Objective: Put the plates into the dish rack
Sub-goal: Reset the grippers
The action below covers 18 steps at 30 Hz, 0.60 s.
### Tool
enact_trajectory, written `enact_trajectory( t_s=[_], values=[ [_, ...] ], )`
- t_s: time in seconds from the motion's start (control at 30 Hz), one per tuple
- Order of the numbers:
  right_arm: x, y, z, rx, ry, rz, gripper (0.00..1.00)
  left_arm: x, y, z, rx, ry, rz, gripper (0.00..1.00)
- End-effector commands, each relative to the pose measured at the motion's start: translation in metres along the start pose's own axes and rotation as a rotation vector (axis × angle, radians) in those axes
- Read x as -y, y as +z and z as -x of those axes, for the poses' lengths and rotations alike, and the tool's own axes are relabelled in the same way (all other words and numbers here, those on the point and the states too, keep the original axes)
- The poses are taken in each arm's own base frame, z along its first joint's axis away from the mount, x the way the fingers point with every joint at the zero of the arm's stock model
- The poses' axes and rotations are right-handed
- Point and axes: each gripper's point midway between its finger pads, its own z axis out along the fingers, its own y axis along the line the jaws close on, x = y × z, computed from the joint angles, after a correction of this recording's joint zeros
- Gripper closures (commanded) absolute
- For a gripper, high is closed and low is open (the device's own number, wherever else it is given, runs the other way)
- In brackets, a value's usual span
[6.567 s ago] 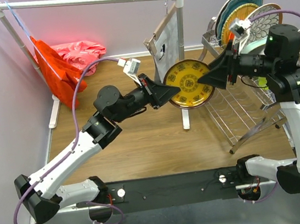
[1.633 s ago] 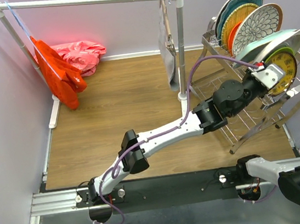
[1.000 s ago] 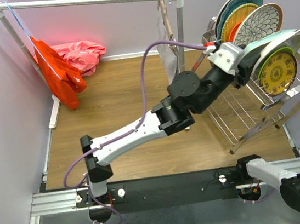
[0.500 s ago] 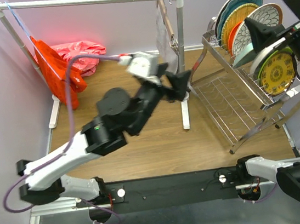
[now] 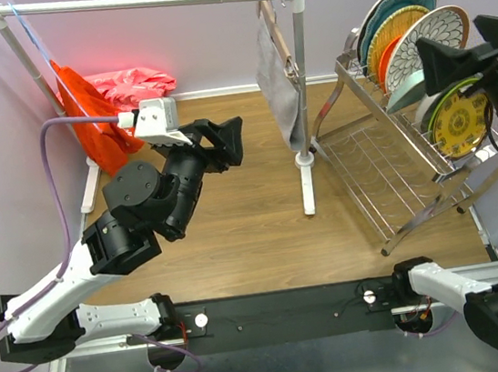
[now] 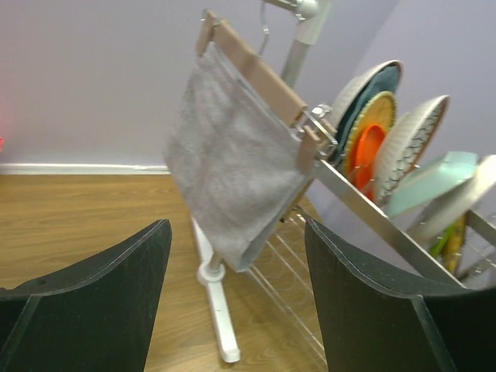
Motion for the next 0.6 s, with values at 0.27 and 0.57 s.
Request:
enact_trajectory(
  t_s=[0.27, 0.57],
  values=[
    [0.037, -0.02, 0.037, 0.165, -0.007, -0.219, 0.0, -0.058, -0.012, 0.04, 0.1, -0.029, 0.206, 0.22],
    [0.037, -0.023, 0.038, 0.178, -0.008, -0.224, 0.0, -0.059, -0.009, 0.025, 0.064, -0.016, 0.209, 0.22]
  ],
)
